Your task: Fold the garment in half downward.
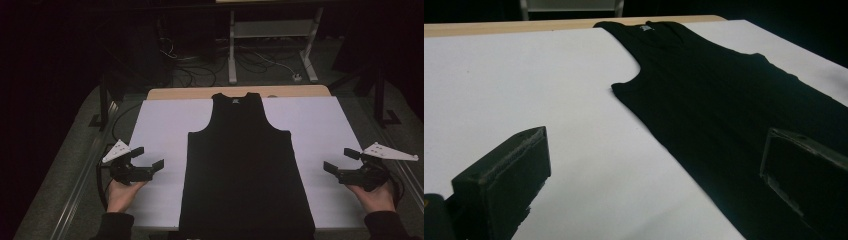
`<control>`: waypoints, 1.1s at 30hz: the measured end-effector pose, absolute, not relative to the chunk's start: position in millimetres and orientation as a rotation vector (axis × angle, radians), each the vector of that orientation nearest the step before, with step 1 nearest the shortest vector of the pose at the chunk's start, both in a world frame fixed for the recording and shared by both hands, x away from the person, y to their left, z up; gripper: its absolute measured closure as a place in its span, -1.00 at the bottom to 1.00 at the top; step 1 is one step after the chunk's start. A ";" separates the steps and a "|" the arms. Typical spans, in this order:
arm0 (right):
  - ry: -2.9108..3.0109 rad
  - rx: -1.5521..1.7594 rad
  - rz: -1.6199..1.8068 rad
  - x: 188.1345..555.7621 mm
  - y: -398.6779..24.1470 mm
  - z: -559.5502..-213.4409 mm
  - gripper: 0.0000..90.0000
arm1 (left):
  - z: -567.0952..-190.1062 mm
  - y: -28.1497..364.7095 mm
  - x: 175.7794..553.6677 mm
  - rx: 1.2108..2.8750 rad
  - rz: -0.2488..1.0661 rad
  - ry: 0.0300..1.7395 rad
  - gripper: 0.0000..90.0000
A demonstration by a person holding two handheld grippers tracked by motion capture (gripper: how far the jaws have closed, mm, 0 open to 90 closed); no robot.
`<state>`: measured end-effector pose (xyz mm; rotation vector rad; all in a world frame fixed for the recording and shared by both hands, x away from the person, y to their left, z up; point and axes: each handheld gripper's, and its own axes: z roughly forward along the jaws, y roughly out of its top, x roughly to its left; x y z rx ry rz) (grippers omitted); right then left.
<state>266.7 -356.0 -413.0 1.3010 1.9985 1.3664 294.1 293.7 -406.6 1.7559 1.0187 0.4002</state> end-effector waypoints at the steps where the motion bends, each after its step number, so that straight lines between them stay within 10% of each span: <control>1: 1.994 1.302 1.367 266.7 -356.2 -413.0 -1.00 | -406.8 293.5 294.3 1.758 0.398 1.017 -1.00; 33: 1.987 1.308 1.340 261.9 -355.0 -398.6 -1.00 | -406.3 287.2 292.8 1.783 0.359 1.014 -1.00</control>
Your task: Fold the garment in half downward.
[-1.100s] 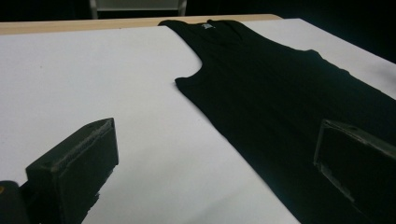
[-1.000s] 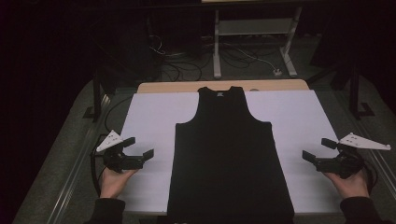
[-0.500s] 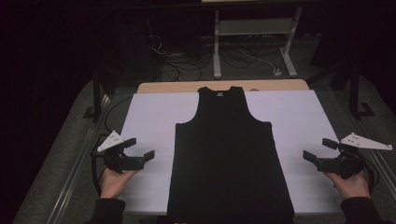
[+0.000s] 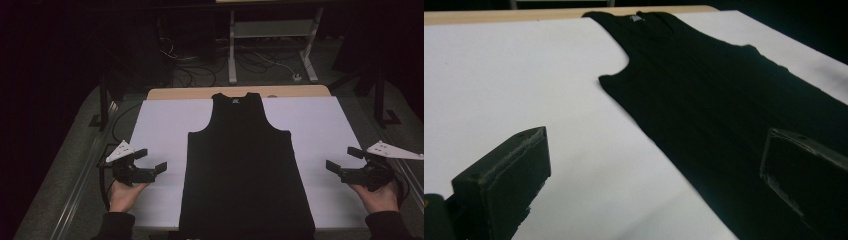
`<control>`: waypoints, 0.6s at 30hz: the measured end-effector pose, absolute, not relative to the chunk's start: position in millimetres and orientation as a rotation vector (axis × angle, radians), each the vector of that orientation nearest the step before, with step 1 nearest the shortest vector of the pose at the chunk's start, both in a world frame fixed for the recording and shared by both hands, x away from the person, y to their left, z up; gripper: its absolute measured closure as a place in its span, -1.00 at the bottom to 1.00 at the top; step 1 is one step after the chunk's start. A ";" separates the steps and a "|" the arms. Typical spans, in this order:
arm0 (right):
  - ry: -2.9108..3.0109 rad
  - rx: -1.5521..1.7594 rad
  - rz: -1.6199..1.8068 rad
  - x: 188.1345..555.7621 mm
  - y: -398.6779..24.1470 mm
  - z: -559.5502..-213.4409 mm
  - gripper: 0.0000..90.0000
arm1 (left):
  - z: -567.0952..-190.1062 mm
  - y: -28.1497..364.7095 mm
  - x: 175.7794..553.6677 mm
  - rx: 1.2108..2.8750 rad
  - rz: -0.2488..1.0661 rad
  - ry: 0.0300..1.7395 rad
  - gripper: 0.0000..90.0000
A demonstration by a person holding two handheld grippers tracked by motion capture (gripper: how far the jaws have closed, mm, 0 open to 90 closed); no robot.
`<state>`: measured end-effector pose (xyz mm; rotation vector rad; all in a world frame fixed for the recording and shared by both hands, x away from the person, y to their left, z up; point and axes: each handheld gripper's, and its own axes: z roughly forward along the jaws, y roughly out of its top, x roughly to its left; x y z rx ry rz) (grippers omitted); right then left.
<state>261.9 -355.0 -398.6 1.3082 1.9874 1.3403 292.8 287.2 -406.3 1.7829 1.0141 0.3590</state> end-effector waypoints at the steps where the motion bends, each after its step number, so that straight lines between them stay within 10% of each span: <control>1: 1.989 1.311 1.335 262.8 -355.1 -397.4 -1.00 | -405.2 287.9 293.1 1.776 0.361 1.017 -1.00; 18: 2.058 1.285 1.334 293.7 -343.7 -376.2 -1.00 | -390.5 290.6 315.9 1.791 0.365 1.007 -1.00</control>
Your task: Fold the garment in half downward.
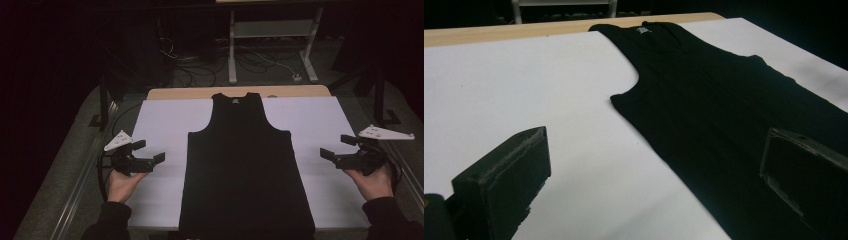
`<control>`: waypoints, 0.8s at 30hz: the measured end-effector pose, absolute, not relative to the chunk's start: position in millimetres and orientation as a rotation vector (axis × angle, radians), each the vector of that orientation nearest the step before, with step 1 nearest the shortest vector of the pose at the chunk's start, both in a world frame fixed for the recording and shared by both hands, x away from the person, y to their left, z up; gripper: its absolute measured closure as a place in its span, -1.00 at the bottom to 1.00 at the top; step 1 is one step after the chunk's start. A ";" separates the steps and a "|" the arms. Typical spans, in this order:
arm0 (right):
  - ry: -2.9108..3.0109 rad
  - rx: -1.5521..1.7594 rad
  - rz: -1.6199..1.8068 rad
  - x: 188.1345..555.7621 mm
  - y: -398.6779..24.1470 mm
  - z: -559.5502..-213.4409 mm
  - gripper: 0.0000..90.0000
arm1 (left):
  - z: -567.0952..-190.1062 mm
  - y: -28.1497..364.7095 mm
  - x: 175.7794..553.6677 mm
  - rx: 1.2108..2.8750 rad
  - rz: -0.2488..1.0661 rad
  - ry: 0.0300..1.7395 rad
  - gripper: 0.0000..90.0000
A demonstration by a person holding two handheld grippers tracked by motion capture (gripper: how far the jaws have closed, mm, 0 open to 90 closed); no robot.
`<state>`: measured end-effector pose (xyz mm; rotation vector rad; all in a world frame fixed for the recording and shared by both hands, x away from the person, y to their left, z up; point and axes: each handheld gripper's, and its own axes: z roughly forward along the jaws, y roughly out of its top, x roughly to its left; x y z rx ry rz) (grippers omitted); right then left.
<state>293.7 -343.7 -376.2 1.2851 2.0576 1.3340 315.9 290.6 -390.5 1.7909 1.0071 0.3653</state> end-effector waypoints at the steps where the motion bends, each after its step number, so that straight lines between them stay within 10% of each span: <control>1: 2.060 1.281 1.334 295.8 -342.6 -374.9 -1.00 | -389.6 289.8 317.6 1.790 0.366 1.004 -1.00; 24: 2.120 1.229 1.345 330.1 -331.7 -353.5 -1.00 | -377.1 273.3 354.2 1.816 0.314 0.987 -1.00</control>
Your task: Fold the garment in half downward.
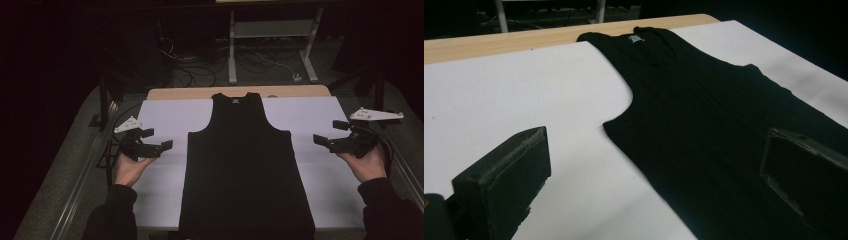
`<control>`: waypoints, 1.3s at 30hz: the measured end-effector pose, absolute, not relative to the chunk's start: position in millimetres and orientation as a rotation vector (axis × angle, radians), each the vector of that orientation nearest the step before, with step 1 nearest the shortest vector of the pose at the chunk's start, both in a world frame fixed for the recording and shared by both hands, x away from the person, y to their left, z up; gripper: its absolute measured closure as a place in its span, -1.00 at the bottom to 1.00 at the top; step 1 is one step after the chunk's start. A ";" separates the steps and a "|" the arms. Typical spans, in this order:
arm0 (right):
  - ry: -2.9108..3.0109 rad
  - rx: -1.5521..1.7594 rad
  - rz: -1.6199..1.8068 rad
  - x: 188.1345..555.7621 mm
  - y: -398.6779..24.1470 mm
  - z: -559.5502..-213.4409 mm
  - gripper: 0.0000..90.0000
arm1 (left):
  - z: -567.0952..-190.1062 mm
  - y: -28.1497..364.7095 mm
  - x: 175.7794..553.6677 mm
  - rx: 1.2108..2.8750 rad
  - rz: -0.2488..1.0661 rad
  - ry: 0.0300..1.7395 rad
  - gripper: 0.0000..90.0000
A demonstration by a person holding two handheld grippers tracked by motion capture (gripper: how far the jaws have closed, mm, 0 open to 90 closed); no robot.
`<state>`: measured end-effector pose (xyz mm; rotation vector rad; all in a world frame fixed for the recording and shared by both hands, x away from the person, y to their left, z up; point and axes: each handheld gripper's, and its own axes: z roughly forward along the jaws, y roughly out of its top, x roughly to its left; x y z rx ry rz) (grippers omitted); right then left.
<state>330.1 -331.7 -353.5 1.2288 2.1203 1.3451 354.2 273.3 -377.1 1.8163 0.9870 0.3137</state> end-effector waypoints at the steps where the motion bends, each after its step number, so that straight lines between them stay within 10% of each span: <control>1: 2.120 1.229 1.345 330.1 -331.7 -353.5 -1.00 | -377.1 273.3 354.2 1.816 0.314 0.987 -1.00; 39: 2.216 1.233 1.299 393.8 -321.7 -343.9 -1.00 | -356.8 250.9 404.4 1.887 0.264 0.932 -1.00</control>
